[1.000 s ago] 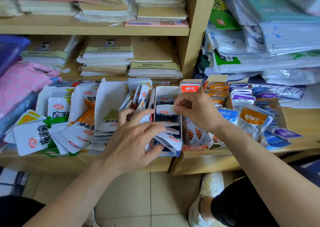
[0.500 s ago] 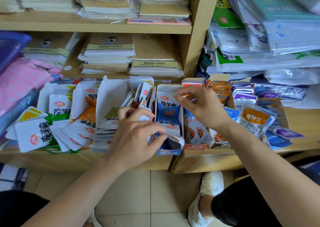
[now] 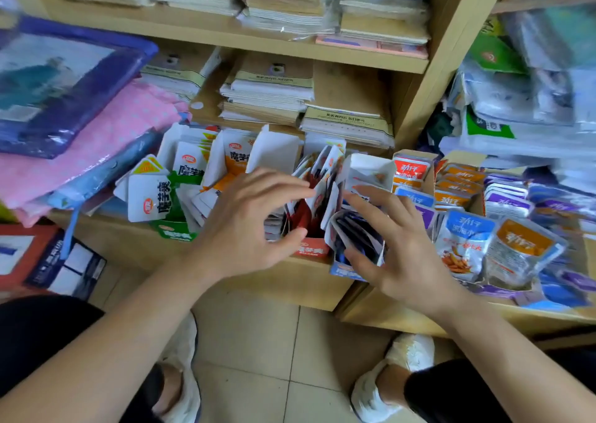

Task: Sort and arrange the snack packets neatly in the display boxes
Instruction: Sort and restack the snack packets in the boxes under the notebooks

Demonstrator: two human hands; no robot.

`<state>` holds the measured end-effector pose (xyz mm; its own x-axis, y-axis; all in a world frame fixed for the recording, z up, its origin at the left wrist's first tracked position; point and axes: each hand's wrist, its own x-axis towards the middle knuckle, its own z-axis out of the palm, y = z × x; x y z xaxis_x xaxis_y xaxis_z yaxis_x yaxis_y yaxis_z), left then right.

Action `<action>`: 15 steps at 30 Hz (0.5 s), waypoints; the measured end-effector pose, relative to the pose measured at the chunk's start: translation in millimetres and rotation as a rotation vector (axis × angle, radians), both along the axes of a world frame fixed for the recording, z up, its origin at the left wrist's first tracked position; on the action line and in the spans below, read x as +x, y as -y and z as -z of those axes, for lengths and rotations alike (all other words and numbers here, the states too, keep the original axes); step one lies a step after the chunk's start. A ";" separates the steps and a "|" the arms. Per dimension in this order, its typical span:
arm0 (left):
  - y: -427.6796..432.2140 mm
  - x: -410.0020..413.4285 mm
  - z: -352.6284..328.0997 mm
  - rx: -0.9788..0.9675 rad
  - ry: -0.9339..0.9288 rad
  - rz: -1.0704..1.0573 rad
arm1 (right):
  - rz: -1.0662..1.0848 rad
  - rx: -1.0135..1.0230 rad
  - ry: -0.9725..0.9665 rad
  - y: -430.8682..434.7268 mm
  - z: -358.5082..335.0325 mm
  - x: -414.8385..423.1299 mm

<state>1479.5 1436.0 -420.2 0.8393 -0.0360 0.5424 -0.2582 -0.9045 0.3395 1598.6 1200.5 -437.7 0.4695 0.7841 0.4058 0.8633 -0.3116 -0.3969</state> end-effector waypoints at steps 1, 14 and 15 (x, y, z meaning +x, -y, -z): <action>-14.1 -9.3 -1.1 -0.009 -0.019 -0.042 | 0.001 -0.016 0.043 -6.2 -2.0 -5.0; -42.2 -23.6 35.9 -0.137 -0.005 -0.432 | 0.005 -0.306 0.235 -86.9 -14.5 -0.5; -44.6 -21.0 35.6 -0.187 0.031 -0.468 | 0.015 -0.259 0.230 -87.4 -13.0 2.9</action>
